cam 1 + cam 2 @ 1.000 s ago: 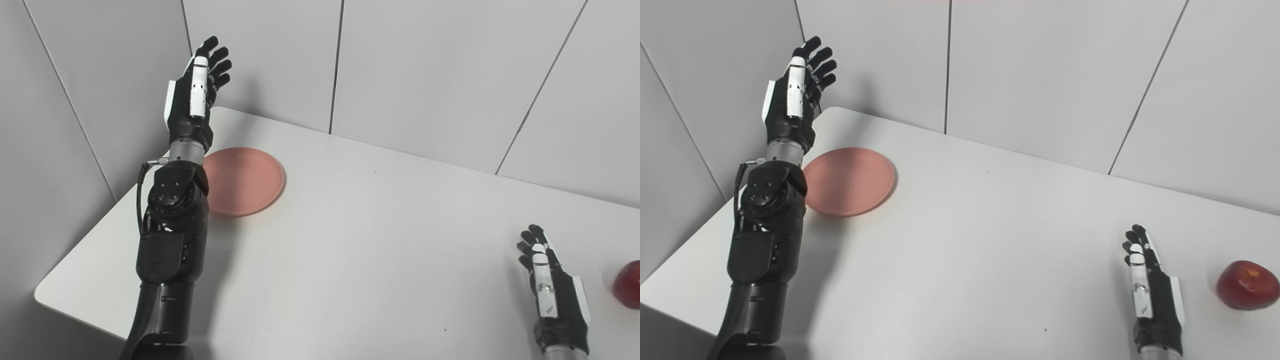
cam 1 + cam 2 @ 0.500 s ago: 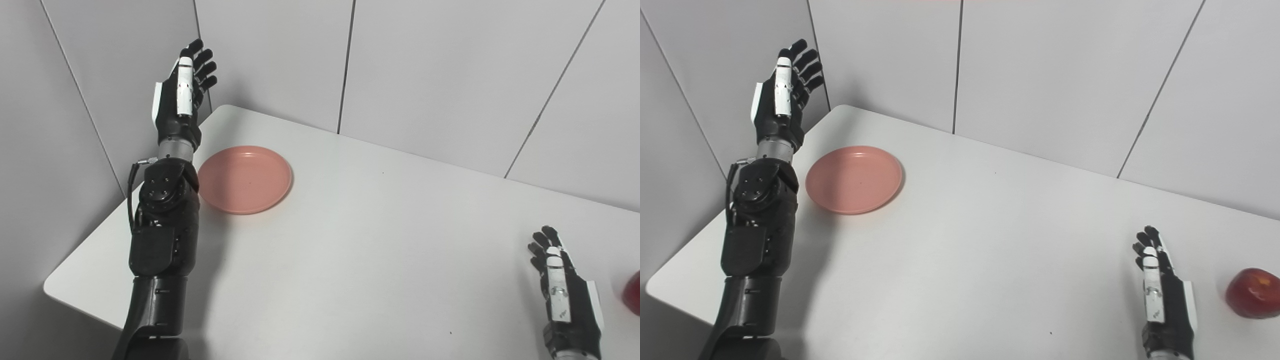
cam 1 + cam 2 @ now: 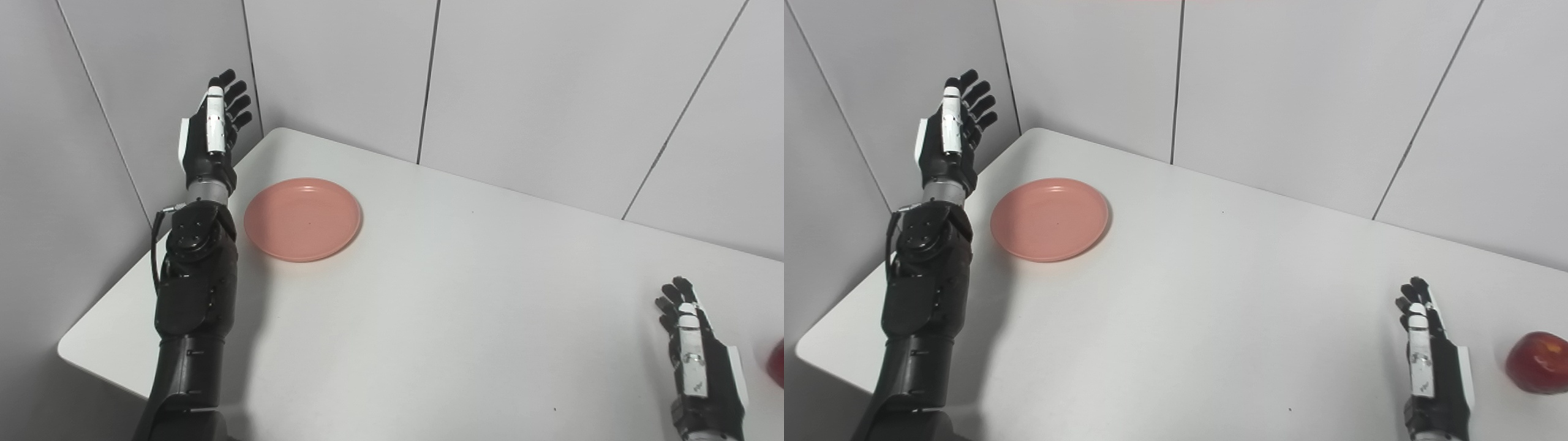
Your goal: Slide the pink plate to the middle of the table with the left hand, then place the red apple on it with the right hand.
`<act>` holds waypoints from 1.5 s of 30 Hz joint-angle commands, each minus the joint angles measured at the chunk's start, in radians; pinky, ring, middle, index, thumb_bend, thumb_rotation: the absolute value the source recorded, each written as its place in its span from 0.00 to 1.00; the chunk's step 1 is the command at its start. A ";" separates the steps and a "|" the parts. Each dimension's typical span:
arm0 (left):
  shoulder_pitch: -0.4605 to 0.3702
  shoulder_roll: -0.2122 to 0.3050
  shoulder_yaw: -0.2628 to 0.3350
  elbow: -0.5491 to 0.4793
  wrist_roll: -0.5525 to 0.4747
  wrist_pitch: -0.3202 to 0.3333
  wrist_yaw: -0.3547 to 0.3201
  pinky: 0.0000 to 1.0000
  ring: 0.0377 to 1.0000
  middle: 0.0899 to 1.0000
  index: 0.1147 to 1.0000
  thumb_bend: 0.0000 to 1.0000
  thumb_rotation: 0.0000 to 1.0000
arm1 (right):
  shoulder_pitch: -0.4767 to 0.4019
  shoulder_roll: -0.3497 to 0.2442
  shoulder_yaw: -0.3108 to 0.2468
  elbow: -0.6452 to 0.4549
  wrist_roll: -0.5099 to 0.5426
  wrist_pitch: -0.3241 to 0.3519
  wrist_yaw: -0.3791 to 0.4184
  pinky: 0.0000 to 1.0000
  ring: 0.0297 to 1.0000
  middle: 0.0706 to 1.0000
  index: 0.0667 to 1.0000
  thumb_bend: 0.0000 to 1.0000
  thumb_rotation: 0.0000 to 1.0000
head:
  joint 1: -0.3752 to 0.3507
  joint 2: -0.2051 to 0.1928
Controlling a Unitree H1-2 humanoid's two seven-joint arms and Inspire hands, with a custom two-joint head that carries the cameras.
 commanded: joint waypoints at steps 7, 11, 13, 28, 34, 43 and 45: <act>-0.023 0.043 0.017 0.020 -0.016 -0.044 0.007 0.85 0.85 0.85 0.81 0.33 1.00 | -0.023 -0.006 -0.003 -0.031 0.002 -0.007 0.006 0.97 0.92 0.92 0.92 0.03 1.00 | 0.000 0.001; -0.019 0.052 0.020 0.055 -0.020 -0.062 -0.006 0.86 0.86 0.86 0.82 0.34 1.00 | -0.025 -0.007 -0.003 -0.031 0.003 -0.001 0.007 0.99 0.92 0.92 0.93 0.03 1.00 | 0.000 0.002; -0.017 0.055 0.019 0.070 -0.027 -0.072 -0.009 0.86 0.87 0.86 0.83 0.34 0.99 | -0.024 -0.010 -0.001 -0.034 0.000 0.001 0.009 1.00 0.93 0.92 0.93 0.03 1.00 | -0.001 0.003; 0.009 0.065 0.010 0.182 -0.073 -0.121 -0.022 0.86 0.87 0.86 0.82 0.33 0.99 | -0.021 -0.013 0.001 -0.051 -0.007 0.026 0.009 1.00 0.93 0.93 0.93 0.04 1.00 | 0.002 0.007; 0.008 0.071 0.006 0.220 -0.084 -0.112 -0.021 0.89 0.87 0.86 0.83 0.31 1.00 | -0.021 -0.014 -0.001 -0.045 0.000 0.016 0.014 1.00 0.93 0.93 0.93 0.04 1.00 | 0.002 0.011; 0.017 0.078 -0.004 0.262 -0.093 -0.119 -0.035 0.90 0.89 0.88 0.84 0.35 1.00 | -0.022 -0.008 -0.007 -0.053 0.012 0.036 0.011 0.99 0.93 0.93 0.93 0.04 1.00 | 0.004 0.015; 0.020 0.077 -0.006 0.263 -0.094 -0.117 -0.033 0.90 0.89 0.89 0.85 0.35 1.00 | -0.022 -0.010 -0.006 -0.052 0.009 0.029 0.010 0.98 0.92 0.92 0.93 0.04 1.00 | 0.004 0.016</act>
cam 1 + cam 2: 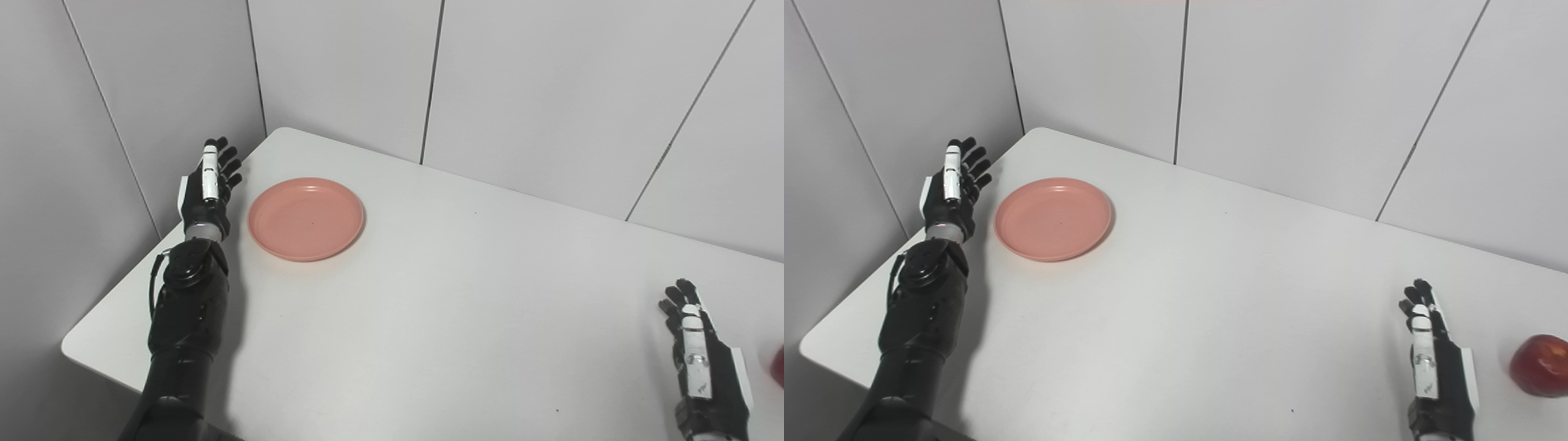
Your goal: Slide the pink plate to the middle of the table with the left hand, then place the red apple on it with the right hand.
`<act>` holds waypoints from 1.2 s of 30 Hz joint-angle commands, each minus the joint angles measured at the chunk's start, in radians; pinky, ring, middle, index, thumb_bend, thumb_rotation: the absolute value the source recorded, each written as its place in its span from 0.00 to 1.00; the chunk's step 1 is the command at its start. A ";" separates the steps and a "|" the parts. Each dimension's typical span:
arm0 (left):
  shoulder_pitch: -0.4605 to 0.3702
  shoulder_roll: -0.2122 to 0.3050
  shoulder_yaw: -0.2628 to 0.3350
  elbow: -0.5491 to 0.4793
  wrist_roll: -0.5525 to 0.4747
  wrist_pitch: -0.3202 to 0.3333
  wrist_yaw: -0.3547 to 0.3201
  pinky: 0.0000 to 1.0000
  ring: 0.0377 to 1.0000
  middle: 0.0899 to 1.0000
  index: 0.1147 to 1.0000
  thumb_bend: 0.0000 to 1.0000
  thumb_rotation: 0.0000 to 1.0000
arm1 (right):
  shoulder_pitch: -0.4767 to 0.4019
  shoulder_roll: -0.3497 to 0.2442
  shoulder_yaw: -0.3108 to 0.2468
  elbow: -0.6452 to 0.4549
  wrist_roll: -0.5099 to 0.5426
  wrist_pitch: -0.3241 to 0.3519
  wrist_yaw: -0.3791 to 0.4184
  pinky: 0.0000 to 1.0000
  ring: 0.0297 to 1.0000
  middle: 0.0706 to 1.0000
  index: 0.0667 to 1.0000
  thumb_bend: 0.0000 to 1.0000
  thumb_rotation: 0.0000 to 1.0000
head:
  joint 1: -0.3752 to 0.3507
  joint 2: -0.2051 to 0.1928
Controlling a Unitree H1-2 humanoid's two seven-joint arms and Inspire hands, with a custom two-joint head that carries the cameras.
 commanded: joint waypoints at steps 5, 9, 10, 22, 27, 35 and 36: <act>-0.023 0.045 -0.009 0.011 -0.004 -0.044 -0.020 0.88 0.89 0.89 0.84 0.35 1.00 | -0.021 -0.009 -0.002 -0.034 -0.002 -0.017 0.009 0.97 0.92 0.92 0.93 0.04 1.00 | -0.001 0.005; -0.018 0.053 -0.023 0.030 0.002 -0.052 -0.030 0.88 0.89 0.88 0.84 0.36 1.00 | -0.019 -0.008 -0.002 -0.041 -0.004 -0.009 0.008 0.97 0.92 0.92 0.93 0.04 1.00 | -0.002 0.009; -0.017 0.056 -0.027 0.040 0.003 -0.058 -0.034 0.89 0.90 0.88 0.84 0.37 1.00 | -0.020 -0.007 -0.002 -0.041 -0.002 -0.009 0.007 0.97 0.92 0.92 0.93 0.03 1.00 | -0.002 0.009; -0.017 0.039 -0.038 0.069 -0.008 -0.089 -0.045 0.87 0.88 0.87 0.84 0.36 1.00 | -0.018 -0.005 -0.004 -0.050 -0.002 -0.003 0.006 0.97 0.92 0.92 0.93 0.04 1.00 | -0.002 0.015; -0.018 0.044 -0.044 0.091 -0.008 -0.107 -0.050 0.87 0.88 0.87 0.84 0.37 1.00 | -0.017 -0.009 -0.001 -0.053 -0.014 -0.007 0.005 0.93 0.91 0.91 0.92 0.03 1.00 | -0.002 0.015; -0.010 0.038 -0.058 0.052 0.005 -0.076 -0.034 0.87 0.88 0.87 0.84 0.36 1.00 | -0.020 -0.006 -0.006 -0.042 -0.004 -0.010 0.004 0.95 0.91 0.91 0.91 0.04 1.00 | -0.002 0.019; -0.010 0.039 -0.062 0.058 0.007 -0.078 -0.034 0.88 0.88 0.87 0.84 0.37 1.00 | -0.021 -0.007 -0.005 -0.041 -0.006 -0.012 0.004 0.95 0.91 0.91 0.91 0.04 1.00 | -0.003 0.019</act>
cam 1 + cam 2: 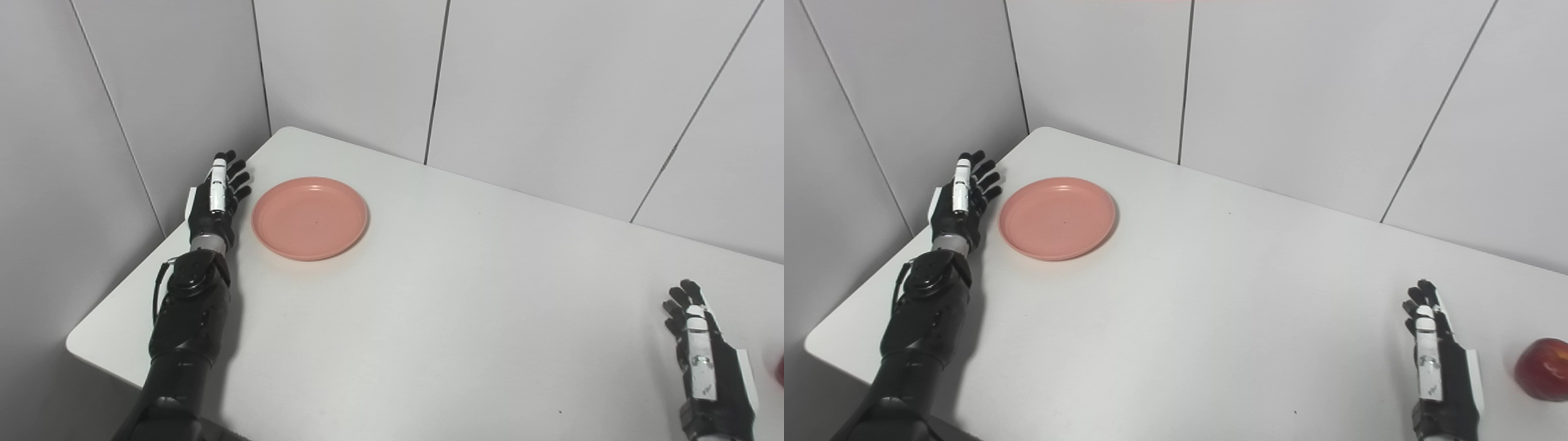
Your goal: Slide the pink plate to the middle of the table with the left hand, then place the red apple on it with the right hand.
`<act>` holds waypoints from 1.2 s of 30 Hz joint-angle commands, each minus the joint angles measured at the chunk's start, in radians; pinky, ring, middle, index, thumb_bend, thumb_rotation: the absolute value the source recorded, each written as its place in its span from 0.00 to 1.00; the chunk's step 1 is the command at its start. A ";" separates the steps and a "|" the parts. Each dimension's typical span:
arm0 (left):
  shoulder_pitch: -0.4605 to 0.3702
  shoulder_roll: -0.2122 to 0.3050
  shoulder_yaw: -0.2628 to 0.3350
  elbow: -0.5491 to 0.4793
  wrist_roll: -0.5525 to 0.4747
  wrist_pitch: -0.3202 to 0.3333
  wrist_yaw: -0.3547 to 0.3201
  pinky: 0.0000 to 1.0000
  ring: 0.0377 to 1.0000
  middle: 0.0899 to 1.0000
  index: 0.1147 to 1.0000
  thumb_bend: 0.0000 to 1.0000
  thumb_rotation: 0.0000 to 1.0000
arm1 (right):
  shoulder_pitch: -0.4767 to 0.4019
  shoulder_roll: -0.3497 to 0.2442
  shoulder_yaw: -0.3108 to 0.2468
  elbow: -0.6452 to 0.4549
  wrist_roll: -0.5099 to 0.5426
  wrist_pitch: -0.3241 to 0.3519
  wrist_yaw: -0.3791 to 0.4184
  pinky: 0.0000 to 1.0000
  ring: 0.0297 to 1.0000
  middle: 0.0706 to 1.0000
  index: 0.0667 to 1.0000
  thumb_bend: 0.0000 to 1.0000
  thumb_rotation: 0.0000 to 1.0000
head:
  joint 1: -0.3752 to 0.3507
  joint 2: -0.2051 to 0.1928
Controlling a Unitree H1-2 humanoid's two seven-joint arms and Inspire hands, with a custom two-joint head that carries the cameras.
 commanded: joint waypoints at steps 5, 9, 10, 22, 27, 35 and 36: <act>-0.027 0.013 -0.017 -0.034 0.003 -0.004 -0.007 0.87 0.87 0.86 0.83 0.36 0.99 | -0.021 -0.004 -0.007 -0.031 0.008 -0.013 0.008 0.96 0.92 0.91 0.92 0.05 1.00 | -0.002 0.003; -0.030 0.006 -0.022 -0.026 -0.006 -0.007 -0.013 0.87 0.87 0.86 0.82 0.37 0.98 | -0.021 -0.006 -0.005 -0.033 0.010 -0.015 0.011 0.95 0.91 0.91 0.92 0.05 1.00 | -0.003 0.004; -0.030 0.003 -0.027 -0.032 -0.005 -0.003 -0.014 0.87 0.87 0.86 0.82 0.37 0.98 | -0.021 -0.006 -0.005 -0.035 0.013 -0.012 0.013 0.95 0.91 0.91 0.92 0.04 1.00 | -0.003 0.004; -0.027 -0.034 -0.055 -0.105 -0.002 0.064 0.004 0.85 0.86 0.85 0.81 0.34 0.99 | -0.021 -0.005 -0.001 -0.041 0.004 -0.002 0.010 0.97 0.92 0.92 0.92 0.05 1.00 | -0.008 0.005; -0.020 -0.041 -0.070 -0.131 0.005 0.089 -0.004 0.86 0.87 0.87 0.83 0.32 1.00 | -0.021 -0.006 0.002 -0.038 -0.003 -0.008 0.010 0.97 0.93 0.92 0.92 0.05 1.00 | -0.011 0.005; -0.009 -0.058 -0.110 -0.169 0.022 0.121 -0.011 0.87 0.87 0.87 0.83 0.33 1.00 | -0.020 -0.005 0.005 -0.035 -0.014 -0.015 0.009 0.96 0.92 0.91 0.92 0.05 1.00 | -0.019 0.007; -0.008 -0.061 -0.116 -0.173 0.019 0.127 -0.015 0.87 0.87 0.87 0.84 0.33 1.00 | -0.020 -0.005 0.005 -0.032 -0.017 -0.019 0.007 0.96 0.91 0.91 0.92 0.05 1.00 | -0.019 0.008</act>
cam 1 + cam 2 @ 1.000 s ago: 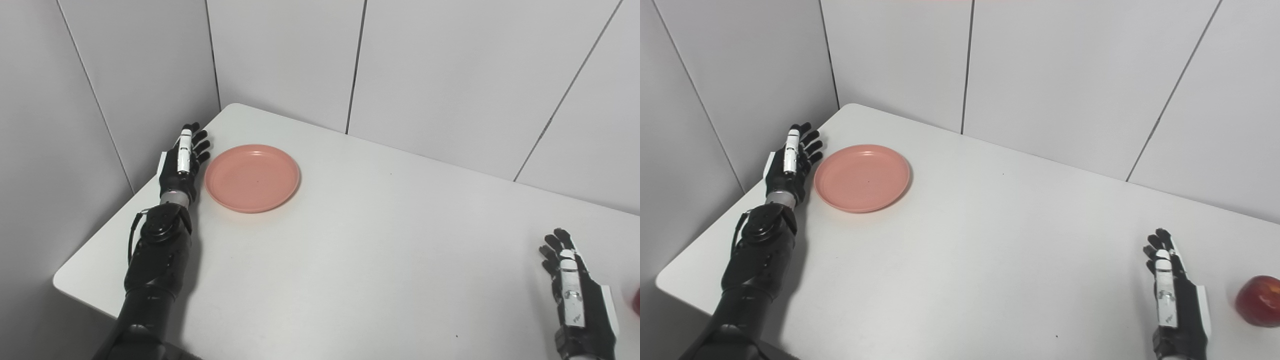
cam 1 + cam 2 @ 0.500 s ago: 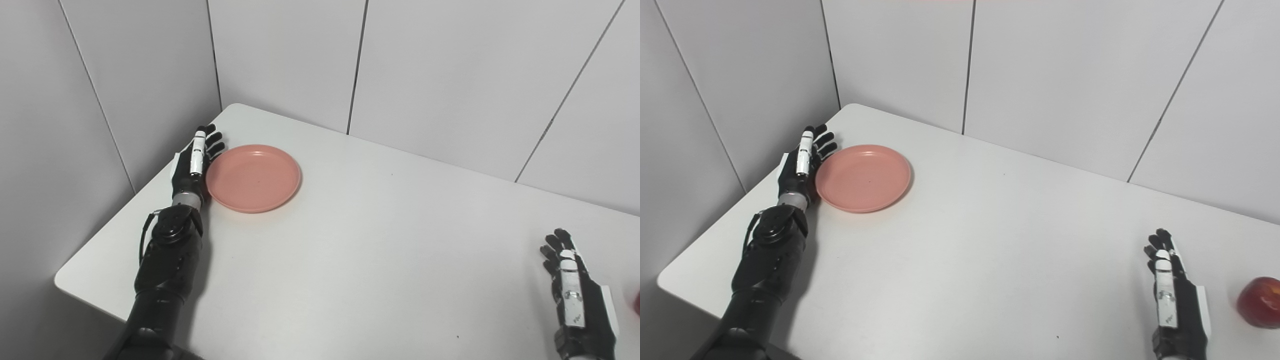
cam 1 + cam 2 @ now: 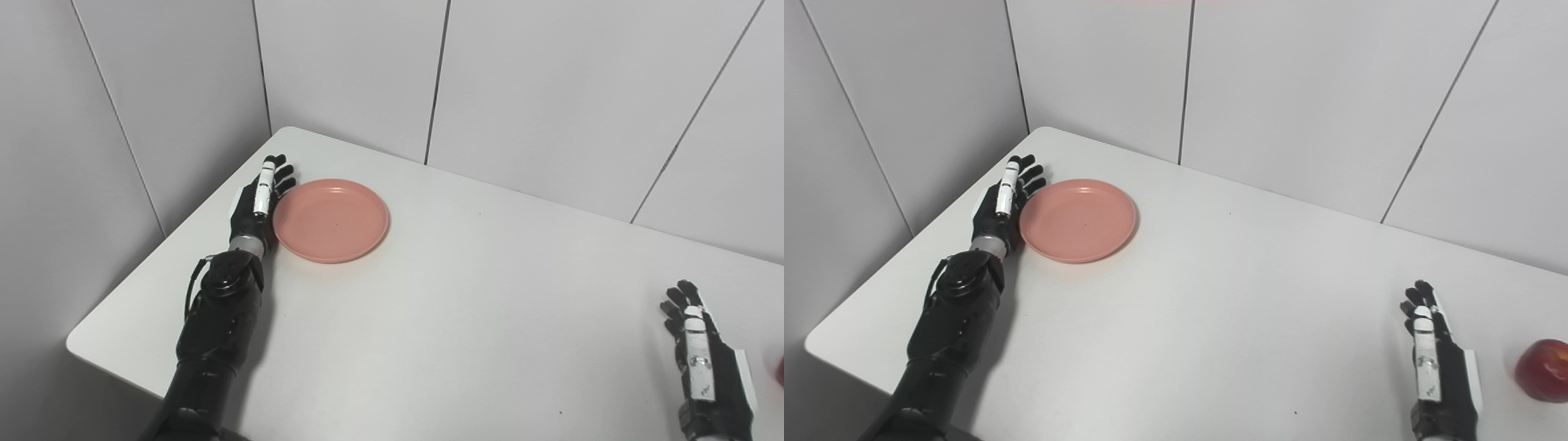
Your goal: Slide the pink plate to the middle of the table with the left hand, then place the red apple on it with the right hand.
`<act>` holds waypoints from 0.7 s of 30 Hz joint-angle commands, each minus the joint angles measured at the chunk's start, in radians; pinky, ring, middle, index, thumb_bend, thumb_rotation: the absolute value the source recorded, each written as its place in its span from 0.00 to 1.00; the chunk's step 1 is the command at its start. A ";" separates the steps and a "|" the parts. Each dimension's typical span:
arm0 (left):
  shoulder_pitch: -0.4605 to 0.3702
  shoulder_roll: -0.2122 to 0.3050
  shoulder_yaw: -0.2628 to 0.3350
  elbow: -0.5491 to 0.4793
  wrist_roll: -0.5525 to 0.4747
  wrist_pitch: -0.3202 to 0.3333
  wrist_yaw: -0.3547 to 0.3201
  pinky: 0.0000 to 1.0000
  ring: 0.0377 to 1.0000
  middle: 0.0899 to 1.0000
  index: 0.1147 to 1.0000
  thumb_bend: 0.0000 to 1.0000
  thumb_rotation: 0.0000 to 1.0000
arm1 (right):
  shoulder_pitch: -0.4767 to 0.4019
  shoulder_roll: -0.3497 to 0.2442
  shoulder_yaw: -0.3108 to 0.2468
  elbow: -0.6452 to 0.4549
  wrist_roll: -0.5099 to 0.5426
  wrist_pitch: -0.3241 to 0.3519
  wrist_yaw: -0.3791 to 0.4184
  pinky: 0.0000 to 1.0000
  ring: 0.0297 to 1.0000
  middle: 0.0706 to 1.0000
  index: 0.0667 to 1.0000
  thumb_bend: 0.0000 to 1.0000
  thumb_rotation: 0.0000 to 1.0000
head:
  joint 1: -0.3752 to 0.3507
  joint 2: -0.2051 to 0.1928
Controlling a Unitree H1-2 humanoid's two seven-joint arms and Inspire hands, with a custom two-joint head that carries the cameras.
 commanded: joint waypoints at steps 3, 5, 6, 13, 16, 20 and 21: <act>-0.024 0.002 -0.025 -0.038 0.008 0.007 -0.027 0.88 0.88 0.88 0.84 0.33 1.00 | -0.020 -0.005 -0.001 -0.026 -0.006 -0.027 0.003 0.96 0.91 0.91 0.91 0.07 1.00 | 0.000 0.002; -0.026 0.003 -0.043 -0.029 0.025 -0.002 -0.029 0.88 0.88 0.88 0.84 0.33 1.00 | -0.020 -0.004 0.000 -0.032 -0.008 -0.018 0.003 0.96 0.91 0.91 0.91 0.07 1.00 | -0.002 0.001; -0.026 0.004 -0.049 -0.026 0.031 -0.005 -0.030 0.88 0.88 0.88 0.85 0.33 1.00 | -0.020 -0.004 0.000 -0.034 -0.007 -0.013 0.003 0.96 0.91 0.91 0.92 0.07 1.00 | -0.003 0.002; -0.040 -0.019 -0.077 -0.015 0.052 0.007 -0.029 0.88 0.88 0.87 0.84 0.33 1.00 | -0.020 -0.005 0.003 -0.031 -0.013 -0.017 0.001 0.97 0.91 0.91 0.92 0.08 1.00 | -0.007 0.005; -0.049 -0.026 -0.087 -0.008 0.057 0.012 -0.026 0.88 0.87 0.87 0.84 0.32 1.00 | -0.019 0.000 0.000 -0.038 -0.007 -0.004 0.000 0.98 0.92 0.91 0.92 0.09 1.00 | -0.008 0.007; -0.057 -0.036 -0.098 0.002 0.067 0.010 -0.030 0.87 0.87 0.86 0.83 0.32 1.00 | -0.020 -0.002 0.000 -0.035 -0.003 -0.007 0.003 0.98 0.92 0.92 0.92 0.08 1.00 | -0.009 0.008; -0.058 -0.038 -0.101 0.006 0.070 0.006 -0.034 0.87 0.87 0.86 0.83 0.32 1.00 | -0.020 -0.003 0.000 -0.033 -0.005 -0.010 0.003 0.98 0.92 0.92 0.92 0.08 1.00 | -0.010 0.009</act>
